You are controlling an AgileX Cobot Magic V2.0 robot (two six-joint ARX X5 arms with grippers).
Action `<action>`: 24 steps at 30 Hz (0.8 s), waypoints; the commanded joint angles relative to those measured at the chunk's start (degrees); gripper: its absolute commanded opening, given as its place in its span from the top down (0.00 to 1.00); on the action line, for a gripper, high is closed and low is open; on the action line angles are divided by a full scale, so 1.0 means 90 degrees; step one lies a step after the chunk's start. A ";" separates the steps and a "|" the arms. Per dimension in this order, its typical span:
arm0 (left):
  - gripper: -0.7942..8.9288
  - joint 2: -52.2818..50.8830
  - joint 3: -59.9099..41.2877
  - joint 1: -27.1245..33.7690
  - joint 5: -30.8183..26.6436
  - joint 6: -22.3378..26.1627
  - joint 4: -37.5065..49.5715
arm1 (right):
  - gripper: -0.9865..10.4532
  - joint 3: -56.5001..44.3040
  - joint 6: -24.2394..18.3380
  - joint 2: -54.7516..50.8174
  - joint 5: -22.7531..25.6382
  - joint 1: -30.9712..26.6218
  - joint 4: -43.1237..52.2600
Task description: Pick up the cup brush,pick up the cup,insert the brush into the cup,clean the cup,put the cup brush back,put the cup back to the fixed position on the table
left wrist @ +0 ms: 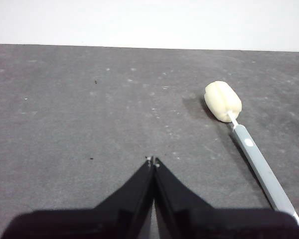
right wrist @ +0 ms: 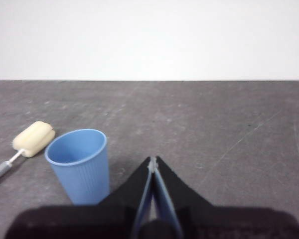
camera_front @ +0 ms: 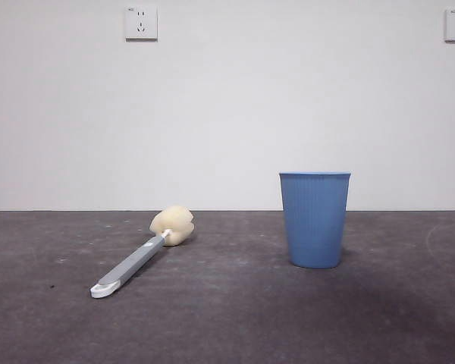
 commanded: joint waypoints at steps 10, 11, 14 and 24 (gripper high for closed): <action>0.92 -0.0017 -0.0061 0.0017 0.0041 -0.0046 -0.0049 | 0.91 -0.1207 0.0452 -0.1066 0.0036 -0.0080 -0.0209; 0.92 -0.0017 -0.0061 0.0017 0.0041 -0.0046 -0.0049 | 0.91 -0.1219 0.0447 -0.1100 0.0041 -0.0080 -0.0304; 0.92 -0.0017 -0.0061 0.0017 0.0041 -0.0046 -0.0049 | 0.91 -0.1265 0.0447 -0.1137 0.0046 -0.0078 -0.0495; 0.92 -0.0017 -0.0061 0.0017 0.0041 -0.0046 -0.0049 | 0.91 -0.1297 0.0488 -0.1137 0.0041 -0.0078 -0.0549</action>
